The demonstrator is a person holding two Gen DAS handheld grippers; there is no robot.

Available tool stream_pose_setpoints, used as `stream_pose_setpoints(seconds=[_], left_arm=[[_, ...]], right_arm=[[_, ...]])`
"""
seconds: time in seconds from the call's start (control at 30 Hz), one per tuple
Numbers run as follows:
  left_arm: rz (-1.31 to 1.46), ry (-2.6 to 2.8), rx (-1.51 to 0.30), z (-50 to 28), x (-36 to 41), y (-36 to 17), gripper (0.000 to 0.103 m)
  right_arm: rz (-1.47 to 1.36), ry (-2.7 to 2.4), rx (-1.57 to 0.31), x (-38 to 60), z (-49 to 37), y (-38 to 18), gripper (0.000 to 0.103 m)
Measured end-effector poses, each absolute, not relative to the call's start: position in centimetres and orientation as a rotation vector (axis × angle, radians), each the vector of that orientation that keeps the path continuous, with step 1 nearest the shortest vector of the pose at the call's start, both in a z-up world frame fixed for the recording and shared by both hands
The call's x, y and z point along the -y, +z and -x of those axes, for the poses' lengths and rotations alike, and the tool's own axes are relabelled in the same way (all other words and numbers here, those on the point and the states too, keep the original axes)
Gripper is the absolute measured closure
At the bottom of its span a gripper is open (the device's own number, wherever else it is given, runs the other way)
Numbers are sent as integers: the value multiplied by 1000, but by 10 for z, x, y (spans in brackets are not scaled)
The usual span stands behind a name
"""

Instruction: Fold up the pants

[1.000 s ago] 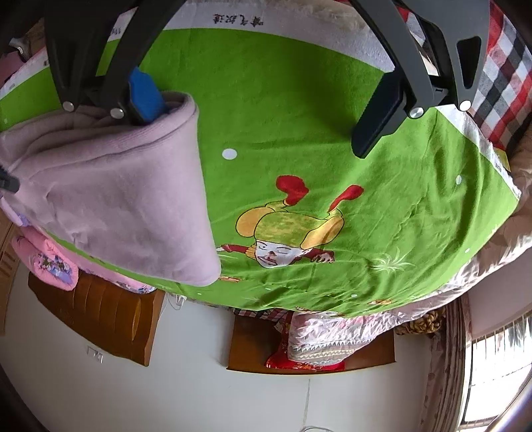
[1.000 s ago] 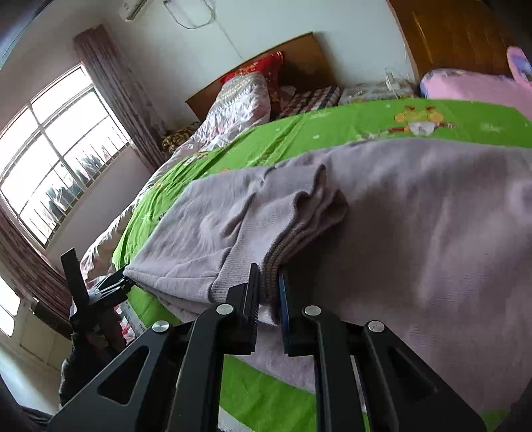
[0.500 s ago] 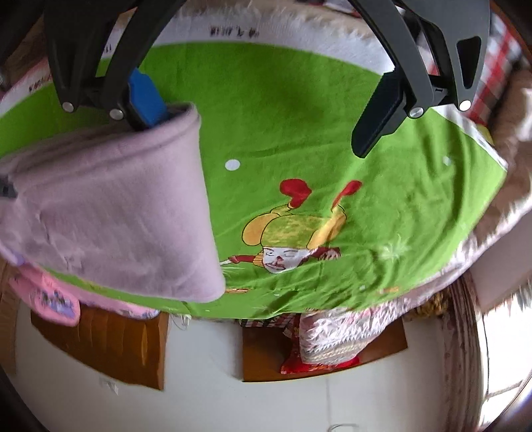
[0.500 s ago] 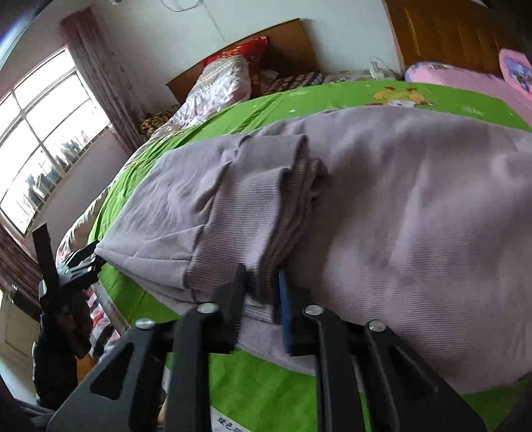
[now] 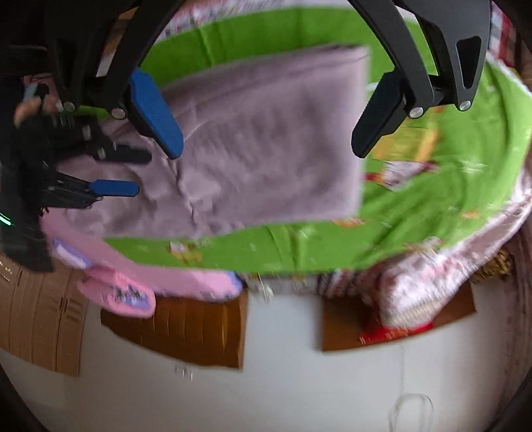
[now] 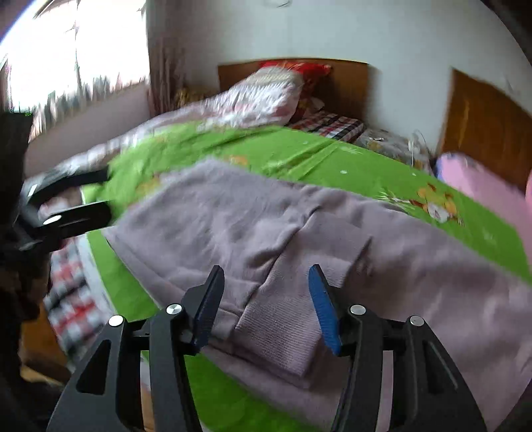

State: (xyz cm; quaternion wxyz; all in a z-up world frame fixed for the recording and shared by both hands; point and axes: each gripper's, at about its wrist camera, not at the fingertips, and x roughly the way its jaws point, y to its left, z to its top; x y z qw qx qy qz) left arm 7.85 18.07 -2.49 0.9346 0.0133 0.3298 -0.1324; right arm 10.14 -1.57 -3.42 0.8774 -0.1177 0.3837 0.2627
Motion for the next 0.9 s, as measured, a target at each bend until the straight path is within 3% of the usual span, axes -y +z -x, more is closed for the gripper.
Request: stream_pose_setpoints(seconds=[0.1, 0.2, 0.3, 0.43, 0.5, 0.67, 0.7, 0.9], left_arm=[[15, -272, -860, -111, -181, -72, 2], [-56, -267, -861, -111, -178, -79, 2], [3, -212, -914, -122, -184, -51, 2], [83, -376, -814, -144, -166, 8, 2], [25, -419, -822, -173, -145, 10, 2], [-25, -305, -1022, -242, -123, -67, 2], [-46, -302, -969, -240, -123, -73, 2], [-118, -230, -941, -230, -111, -68, 1]], right_arm=[[213, 587, -866, 28, -104, -60, 46], [138, 620, -903, 40, -110, -59, 43], [140, 622, -860, 51, -114, -35, 40], [145, 535, -827, 90, -152, -13, 22], [119, 481, -877, 113, -185, -20, 21], [206, 248, -1081, 155, -239, -74, 19], [137, 284, -1074, 166, -239, -77, 14], [107, 251, -973, 209, -212, -47, 14]])
